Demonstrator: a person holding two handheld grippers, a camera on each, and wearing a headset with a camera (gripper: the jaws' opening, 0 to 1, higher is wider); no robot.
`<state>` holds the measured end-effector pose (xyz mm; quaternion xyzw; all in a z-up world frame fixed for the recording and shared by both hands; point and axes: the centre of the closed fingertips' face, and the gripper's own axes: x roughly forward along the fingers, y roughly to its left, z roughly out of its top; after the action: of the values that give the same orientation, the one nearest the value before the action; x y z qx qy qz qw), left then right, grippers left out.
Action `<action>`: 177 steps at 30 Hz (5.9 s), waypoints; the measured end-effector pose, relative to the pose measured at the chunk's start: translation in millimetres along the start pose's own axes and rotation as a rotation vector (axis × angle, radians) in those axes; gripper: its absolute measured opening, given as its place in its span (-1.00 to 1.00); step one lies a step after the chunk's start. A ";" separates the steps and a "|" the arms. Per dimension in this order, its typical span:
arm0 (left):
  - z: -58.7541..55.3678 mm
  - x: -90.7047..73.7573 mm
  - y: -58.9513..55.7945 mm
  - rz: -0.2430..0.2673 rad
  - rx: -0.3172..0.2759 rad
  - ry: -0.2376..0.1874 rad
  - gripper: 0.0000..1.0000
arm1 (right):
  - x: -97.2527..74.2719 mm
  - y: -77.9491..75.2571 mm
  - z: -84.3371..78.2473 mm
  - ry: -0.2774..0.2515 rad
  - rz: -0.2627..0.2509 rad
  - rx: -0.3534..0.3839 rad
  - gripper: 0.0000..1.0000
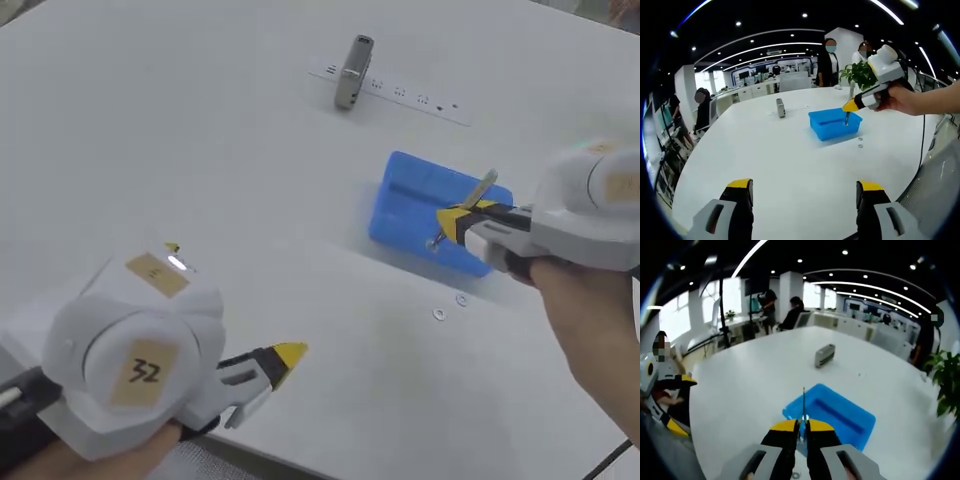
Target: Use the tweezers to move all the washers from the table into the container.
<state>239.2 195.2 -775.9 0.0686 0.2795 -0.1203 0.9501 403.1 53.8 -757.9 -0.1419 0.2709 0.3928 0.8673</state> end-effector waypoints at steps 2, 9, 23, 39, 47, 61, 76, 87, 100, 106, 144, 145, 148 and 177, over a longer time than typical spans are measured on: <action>-0.2 0.0 -0.3 -0.001 0.000 0.001 0.73 | 2.6 -3.0 5.0 -0.010 -0.004 0.000 -0.94; -1.3 0.3 -0.6 -0.002 0.002 0.008 0.73 | 16.0 -18.9 14.4 -0.028 -0.033 -0.007 -0.94; -4.9 1.7 -1.1 -0.004 0.005 0.029 0.72 | 50.7 -38.4 -4.7 0.006 -0.066 0.023 -0.94; -7.7 3.1 -0.8 -0.003 0.006 0.044 0.71 | 68.8 -43.2 -25.5 0.041 -0.052 0.060 -0.94; -8.3 3.0 -0.6 -0.001 0.008 0.048 0.71 | 71.0 -45.0 -27.9 0.040 -0.059 0.065 -0.94; -7.7 2.7 -1.1 -0.003 0.010 0.044 0.71 | 66.5 -42.6 -27.2 0.046 -0.062 0.061 -0.92; -5.2 1.8 -0.6 -0.002 0.010 0.029 0.71 | 28.7 -42.7 -3.8 -0.025 -0.076 0.059 -0.92; -3.3 0.9 -1.5 -0.004 0.017 0.019 0.71 | 3.7 -36.3 -13.8 -0.034 -0.090 0.088 -0.92; -3.2 1.0 -0.3 0.002 0.021 0.019 0.71 | -14.6 -32.7 -15.3 -0.067 -0.093 0.142 -0.92; -2.2 0.9 -0.6 0.002 0.024 0.014 0.70 | -26.7 -18.9 -24.2 -0.064 -0.076 0.148 -0.92; -3.9 1.2 0.1 0.005 0.018 0.021 0.70 | -15.9 1.8 -93.0 0.127 -0.033 0.114 -0.92; -4.1 1.2 -0.1 0.005 0.018 0.022 0.70 | -15.2 2.0 -93.3 0.130 -0.033 0.112 -0.92; -4.4 1.2 -0.3 0.004 0.019 0.023 0.70 | -13.9 1.7 -91.8 0.124 -0.032 0.112 -0.92; -1.8 0.1 -1.7 -0.002 0.021 0.009 0.70 | -30.0 1.7 -62.6 0.090 -0.024 0.135 -0.95</action>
<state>237.9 194.0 -777.6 0.0788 0.2827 -0.1238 0.9479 363.1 8.1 -791.4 -0.1040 0.3339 0.3565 0.8664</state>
